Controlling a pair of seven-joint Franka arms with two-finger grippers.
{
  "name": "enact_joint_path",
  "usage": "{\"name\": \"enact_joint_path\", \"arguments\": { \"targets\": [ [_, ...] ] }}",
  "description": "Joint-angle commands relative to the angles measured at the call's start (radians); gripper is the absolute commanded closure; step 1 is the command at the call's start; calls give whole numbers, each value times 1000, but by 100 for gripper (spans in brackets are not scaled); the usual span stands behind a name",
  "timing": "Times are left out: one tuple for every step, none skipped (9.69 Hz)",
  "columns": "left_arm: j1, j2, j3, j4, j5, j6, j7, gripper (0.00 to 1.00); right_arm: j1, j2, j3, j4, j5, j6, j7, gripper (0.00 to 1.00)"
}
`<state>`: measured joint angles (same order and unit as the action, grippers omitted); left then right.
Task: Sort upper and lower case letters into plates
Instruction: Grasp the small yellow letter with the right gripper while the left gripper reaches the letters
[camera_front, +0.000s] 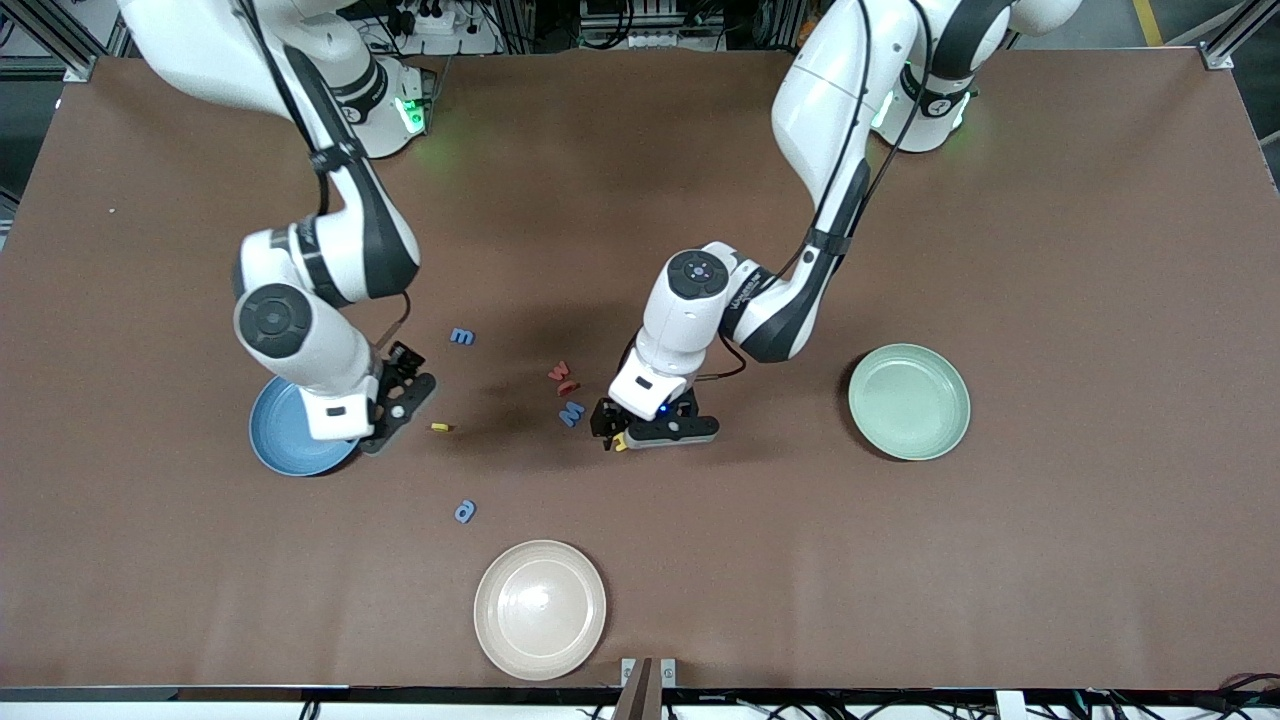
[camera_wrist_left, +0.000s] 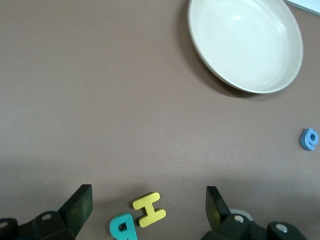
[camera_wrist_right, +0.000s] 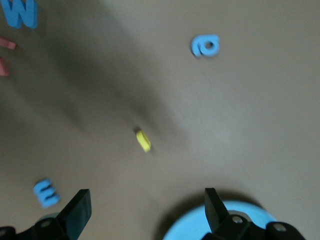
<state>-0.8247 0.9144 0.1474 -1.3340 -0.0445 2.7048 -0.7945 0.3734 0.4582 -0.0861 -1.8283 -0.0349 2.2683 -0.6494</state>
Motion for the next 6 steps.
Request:
{"name": "enact_joint_path", "arguments": {
  "targets": [
    [8, 9, 20, 32, 41, 22, 360, 0, -2, 78, -6, -8, -13, 112, -82, 0],
    [21, 5, 14, 29, 40, 32, 523, 0, 5, 100, -4, -5, -11, 123, -82, 0],
    [36, 0, 0, 27, 38, 32, 649, 0, 7, 123, -4, -3, -2, 137, -81, 0],
    [59, 4, -35, 24, 38, 30, 738, 0, 9, 134, -6, -2, -2, 140, -73, 0],
    [74, -2, -73, 15, 40, 30, 756, 0, 5, 145, -4, 1, -2, 142, -79, 0],
    [85, -12, -107, -7, 41, -6, 768, 0, 5, 157, -3, 4, 0, 145, -82, 0]
  ]
}}
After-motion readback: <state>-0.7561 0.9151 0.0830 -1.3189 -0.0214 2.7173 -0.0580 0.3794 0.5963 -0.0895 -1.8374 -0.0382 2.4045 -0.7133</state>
